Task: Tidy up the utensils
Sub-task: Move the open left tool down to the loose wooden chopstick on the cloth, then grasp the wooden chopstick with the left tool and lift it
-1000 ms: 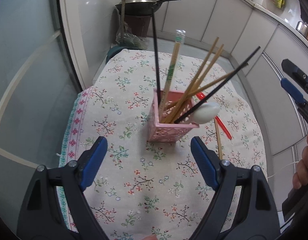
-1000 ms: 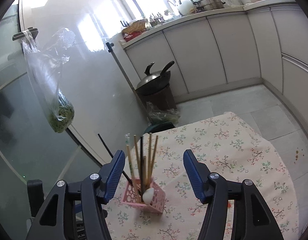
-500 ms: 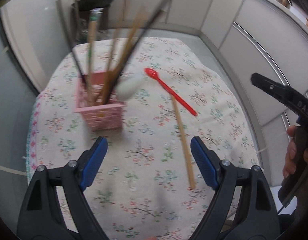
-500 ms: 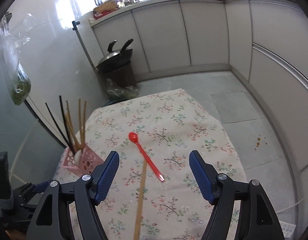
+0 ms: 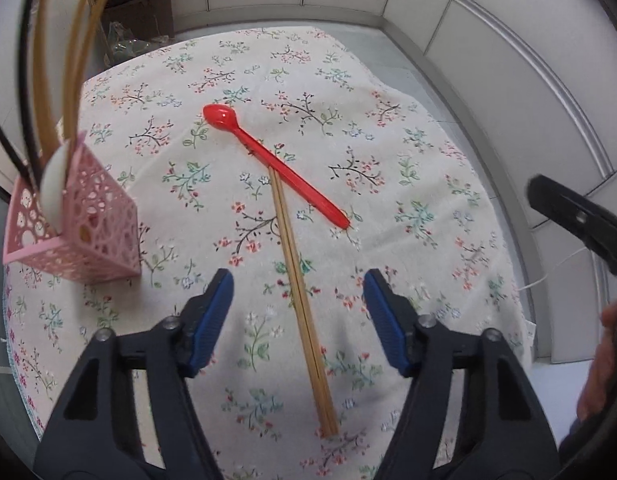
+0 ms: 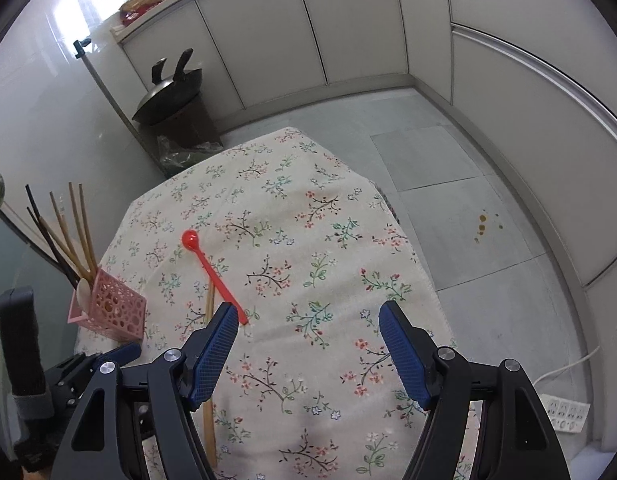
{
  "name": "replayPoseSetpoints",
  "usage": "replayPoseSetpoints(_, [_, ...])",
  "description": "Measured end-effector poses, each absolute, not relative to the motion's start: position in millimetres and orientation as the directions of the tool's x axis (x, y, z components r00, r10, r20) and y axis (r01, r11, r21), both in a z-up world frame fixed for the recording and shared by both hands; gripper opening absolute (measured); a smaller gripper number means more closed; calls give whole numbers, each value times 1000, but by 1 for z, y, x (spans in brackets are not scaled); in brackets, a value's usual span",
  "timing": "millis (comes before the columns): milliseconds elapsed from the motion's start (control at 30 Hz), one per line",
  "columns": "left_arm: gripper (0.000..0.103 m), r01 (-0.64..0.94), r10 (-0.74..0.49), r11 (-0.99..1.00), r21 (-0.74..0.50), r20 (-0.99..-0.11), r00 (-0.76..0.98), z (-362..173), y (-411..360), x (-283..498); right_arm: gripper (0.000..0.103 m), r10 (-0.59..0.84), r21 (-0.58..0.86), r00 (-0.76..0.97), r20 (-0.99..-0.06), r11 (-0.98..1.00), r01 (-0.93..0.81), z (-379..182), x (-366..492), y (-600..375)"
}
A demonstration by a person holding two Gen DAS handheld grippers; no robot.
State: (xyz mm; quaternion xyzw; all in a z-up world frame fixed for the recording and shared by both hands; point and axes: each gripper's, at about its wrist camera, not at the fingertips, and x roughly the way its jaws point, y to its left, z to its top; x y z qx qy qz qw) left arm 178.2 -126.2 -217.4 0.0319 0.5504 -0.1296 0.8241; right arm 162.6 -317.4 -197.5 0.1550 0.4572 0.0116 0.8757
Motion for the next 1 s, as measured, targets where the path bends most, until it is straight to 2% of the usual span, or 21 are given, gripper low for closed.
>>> replayPoseSetpoints(133, [50, 234, -138, 971, -52, -920, 366, -231, -130, 193, 74, 169, 296, 574, -801, 946, 134, -200, 163, -322])
replayPoseSetpoints(233, [44, 219, -141, 974, -64, -925, 352, -240, -131, 201, 74, 172, 302, 569, -804, 943, 142, -202, 165, -325])
replayPoseSetpoints(367, [40, 211, -143, 975, -73, -930, 340, -249, -136, 207, 74, 174, 304, 558, -811, 941, 148, -206, 167, -327])
replayPoseSetpoints(500, [31, 193, -143, 978, -84, -938, 315, -259, -138, 212, 74, 176, 301, 552, -815, 943, 145, -209, 167, -328])
replayPoseSetpoints(767, [28, 200, -127, 977, -70, -948, 292, -271, -143, 218, 74, 166, 287, 549, -819, 947, 142, -210, 165, -330])
replayPoseSetpoints(800, [27, 198, -129, 977, -72, -948, 290, -272, -143, 218, 74, 165, 287, 548, -820, 947, 144, -210, 165, -331])
replayPoseSetpoints(900, [12, 202, -119, 978, -61, -951, 287, -273, -142, 220, 74, 163, 287, 544, -823, 946, 150, -211, 165, -333])
replayPoseSetpoints(1000, [10, 214, -120, 975, -60, -952, 280, -268, -138, 218, 74, 156, 281, 541, -827, 947, 156, -212, 164, -334])
